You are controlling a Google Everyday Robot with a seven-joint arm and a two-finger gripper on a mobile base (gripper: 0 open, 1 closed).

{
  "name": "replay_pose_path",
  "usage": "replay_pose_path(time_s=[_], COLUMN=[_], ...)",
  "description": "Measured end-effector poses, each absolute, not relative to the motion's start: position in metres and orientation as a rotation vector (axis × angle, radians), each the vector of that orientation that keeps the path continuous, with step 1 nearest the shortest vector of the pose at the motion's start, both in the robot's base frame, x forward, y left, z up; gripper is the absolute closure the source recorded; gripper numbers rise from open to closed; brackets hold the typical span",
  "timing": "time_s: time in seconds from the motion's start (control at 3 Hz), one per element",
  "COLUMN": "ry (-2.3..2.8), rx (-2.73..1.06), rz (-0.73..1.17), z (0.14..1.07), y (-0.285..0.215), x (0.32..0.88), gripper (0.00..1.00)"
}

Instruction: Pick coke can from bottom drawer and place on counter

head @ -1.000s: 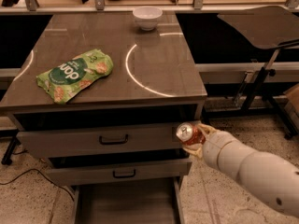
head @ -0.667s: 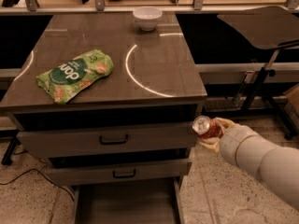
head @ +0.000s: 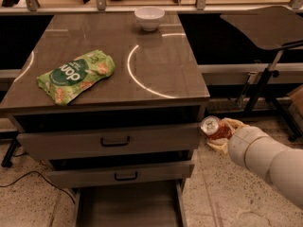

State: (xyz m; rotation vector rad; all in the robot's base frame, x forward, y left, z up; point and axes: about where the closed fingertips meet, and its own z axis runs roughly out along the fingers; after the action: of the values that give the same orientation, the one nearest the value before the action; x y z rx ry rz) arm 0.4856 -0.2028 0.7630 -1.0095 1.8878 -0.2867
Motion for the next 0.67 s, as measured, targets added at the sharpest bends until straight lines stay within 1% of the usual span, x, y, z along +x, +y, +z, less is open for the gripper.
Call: replay_pose_path(time_s=[0.33, 0.67], ry=[1.904, 1.901], rx=[-0.968, -0.903], rz=[-0.333, -0.382], z=[0.772, 0.805], y=[-0.226, -0.257], x=[0.487, 0.494], gripper=[1.00, 1.00])
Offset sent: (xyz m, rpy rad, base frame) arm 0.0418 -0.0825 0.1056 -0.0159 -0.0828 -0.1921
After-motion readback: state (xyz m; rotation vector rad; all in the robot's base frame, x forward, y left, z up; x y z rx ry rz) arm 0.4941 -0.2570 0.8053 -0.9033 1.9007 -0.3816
